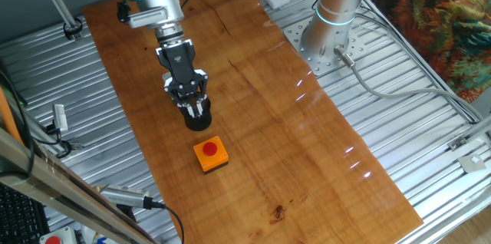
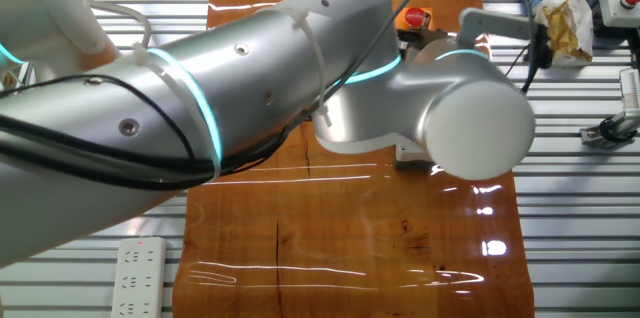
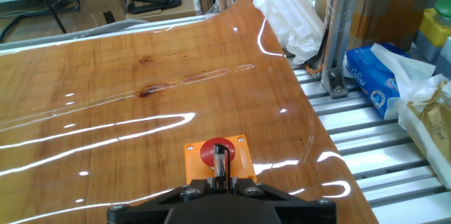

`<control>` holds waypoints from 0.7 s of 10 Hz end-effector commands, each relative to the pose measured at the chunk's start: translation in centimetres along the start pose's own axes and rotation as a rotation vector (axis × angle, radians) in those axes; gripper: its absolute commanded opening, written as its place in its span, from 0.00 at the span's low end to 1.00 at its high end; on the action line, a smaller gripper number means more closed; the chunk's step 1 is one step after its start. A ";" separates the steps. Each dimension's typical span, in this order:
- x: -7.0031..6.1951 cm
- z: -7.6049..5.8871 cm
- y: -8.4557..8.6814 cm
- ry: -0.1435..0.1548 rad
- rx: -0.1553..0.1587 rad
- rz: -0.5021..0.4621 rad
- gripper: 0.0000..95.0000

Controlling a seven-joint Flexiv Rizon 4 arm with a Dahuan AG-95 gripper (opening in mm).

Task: Put the pen into the pen holder

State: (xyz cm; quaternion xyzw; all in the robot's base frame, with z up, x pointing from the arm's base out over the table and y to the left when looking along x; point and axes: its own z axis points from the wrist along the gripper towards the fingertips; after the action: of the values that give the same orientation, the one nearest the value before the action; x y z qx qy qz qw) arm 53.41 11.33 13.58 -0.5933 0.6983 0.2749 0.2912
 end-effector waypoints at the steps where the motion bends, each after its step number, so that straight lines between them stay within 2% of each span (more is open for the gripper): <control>1: 0.4 0.2 0.1 -0.006 0.002 -0.006 0.00; 7: 2.0 0.8 0.6 -0.010 0.012 -0.034 0.00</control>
State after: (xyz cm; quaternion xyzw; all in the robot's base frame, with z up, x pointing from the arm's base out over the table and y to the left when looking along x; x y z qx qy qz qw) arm 52.62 10.70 11.52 -0.6026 0.6872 0.2689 0.3039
